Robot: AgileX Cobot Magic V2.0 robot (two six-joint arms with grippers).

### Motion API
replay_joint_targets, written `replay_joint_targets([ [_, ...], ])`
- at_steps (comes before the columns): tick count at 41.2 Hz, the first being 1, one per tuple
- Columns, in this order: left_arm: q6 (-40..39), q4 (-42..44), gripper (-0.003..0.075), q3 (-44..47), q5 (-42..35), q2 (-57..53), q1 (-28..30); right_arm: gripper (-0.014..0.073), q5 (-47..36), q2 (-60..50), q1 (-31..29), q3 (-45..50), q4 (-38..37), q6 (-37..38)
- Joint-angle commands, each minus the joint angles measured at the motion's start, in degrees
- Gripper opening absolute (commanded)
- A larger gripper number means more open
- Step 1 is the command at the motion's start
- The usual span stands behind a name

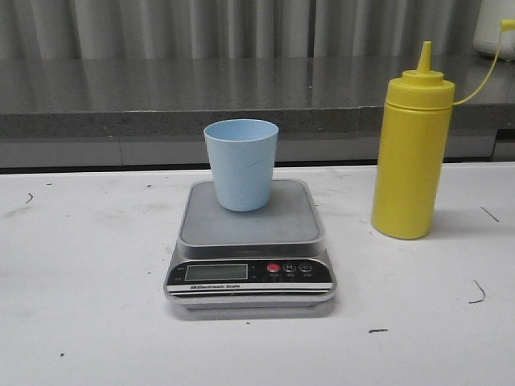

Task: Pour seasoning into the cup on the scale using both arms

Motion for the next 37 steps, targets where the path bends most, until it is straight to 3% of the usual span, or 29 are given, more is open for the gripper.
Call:
replay_joint_targets([
  [1, -0.58, -0.41, -0.0020, 1.43, -4.74, -0.89, 0.15, -0.0123, -7.70, -3.00, -2.41, 1.62, -2.34, -0.66],
  [11, -0.58, -0.41, -0.0020, 1.43, -4.74, -0.89, 0.15, -0.0123, -32.38, -16.75, -10.36, 20.43, -2.00, -0.66],
  [18, -0.58, -0.41, -0.0020, 1.43, -4.74, -0.89, 0.15, -0.0123, -44.44, -24.61, -14.30, 33.01, -2.01, -0.66],
  [27, -0.58, -0.41, -0.0020, 1.43, -4.74, -0.89, 0.15, -0.0123, -52.44, -27.29, -15.34, 41.37, -2.01, -0.61],
  [37, -0.58, -0.41, -0.0020, 1.43, -4.74, -0.89, 0.15, -0.0123, -52.18, -27.29, -15.34, 41.33, -0.71, -0.57],
])
